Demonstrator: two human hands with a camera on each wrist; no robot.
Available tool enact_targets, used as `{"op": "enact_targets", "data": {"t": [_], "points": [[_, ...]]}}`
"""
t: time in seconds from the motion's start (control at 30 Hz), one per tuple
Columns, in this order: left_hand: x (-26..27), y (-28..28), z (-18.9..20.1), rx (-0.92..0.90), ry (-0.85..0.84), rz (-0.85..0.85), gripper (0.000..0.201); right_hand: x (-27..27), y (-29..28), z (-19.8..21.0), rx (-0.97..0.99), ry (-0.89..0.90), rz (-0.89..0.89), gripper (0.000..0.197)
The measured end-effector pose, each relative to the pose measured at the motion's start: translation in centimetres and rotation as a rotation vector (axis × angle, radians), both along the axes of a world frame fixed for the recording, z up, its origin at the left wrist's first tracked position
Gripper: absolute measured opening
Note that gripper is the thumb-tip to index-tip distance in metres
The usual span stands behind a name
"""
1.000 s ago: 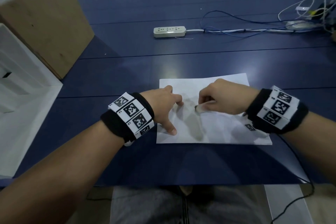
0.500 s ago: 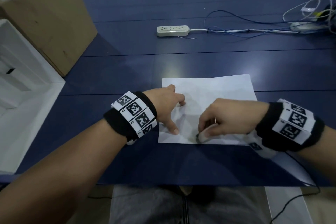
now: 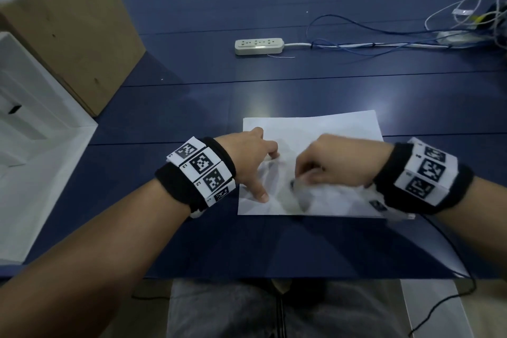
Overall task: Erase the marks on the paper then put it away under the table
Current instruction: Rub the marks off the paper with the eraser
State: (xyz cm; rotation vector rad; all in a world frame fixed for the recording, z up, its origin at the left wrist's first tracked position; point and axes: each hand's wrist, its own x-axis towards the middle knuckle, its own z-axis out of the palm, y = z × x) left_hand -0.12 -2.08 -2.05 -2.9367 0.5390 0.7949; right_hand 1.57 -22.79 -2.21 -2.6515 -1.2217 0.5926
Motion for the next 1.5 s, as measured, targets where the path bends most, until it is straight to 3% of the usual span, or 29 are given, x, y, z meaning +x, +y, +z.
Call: {"op": "enact_targets", "data": {"t": [0.07,0.13,0.23,0.33,0.53,0.67,0.87,1.03,1.1,1.23,1.3,1.37,1.43,1.5], "points": [[-0.1,0.0,0.0,0.004,-0.002,0.001,0.096,1.7,-0.3,0.2,0.013,-0.12,-0.13,0.019],[-0.2,0.0,0.0,0.009,-0.008,0.003,0.095,2.1,-0.7,0.1,0.044,-0.124,-0.155,0.02],[-0.1,0.1,-0.1,-0.002,0.0,0.011,0.095,0.1,-0.8,0.3,0.035,-0.015,0.002,0.014],[-0.1,0.0,-0.1,0.003,0.007,0.007,0.095,-0.8,-0.8,0.5,-0.028,0.157,0.018,0.014],[-0.1,0.1,-0.1,0.001,-0.009,-0.003,0.095,1.6,-0.7,0.0,0.023,-0.094,-0.116,0.026],[-0.1,0.2,-0.3,-0.004,-0.009,-0.002,0.095,-1.9,-0.5,0.0,0.004,0.129,0.056,0.022],[-0.2,0.0,0.0,-0.001,-0.009,-0.005,0.094,1.6,-1.0,0.3,0.019,-0.106,-0.121,0.028],[-0.1,0.1,-0.1,-0.004,-0.008,-0.001,0.095,-1.7,-0.9,0.2,0.022,0.076,0.102,0.023],[-0.1,0.1,0.0,-0.002,-0.004,0.001,0.095,-1.7,-0.9,0.2,0.003,0.12,0.1,0.025],[-0.2,0.0,0.1,0.003,-0.003,0.004,0.096,1.4,-1.4,0.1,0.009,-0.056,-0.047,0.048],[-0.2,0.1,0.2,0.002,-0.005,0.004,0.095,1.1,-1.5,0.0,0.004,-0.096,-0.022,0.034],[-0.2,0.1,0.1,-0.009,-0.002,0.009,0.096,-0.7,-1.5,0.0,0.011,0.021,0.037,0.022],[-0.2,0.1,0.0,-0.011,-0.001,0.005,0.096,-2.5,-1.3,0.1,0.011,0.143,0.108,0.019],[-0.2,0.1,0.0,-0.01,0.0,0.001,0.095,-1.7,-1.1,0.1,0.01,0.114,0.096,0.018]]}}
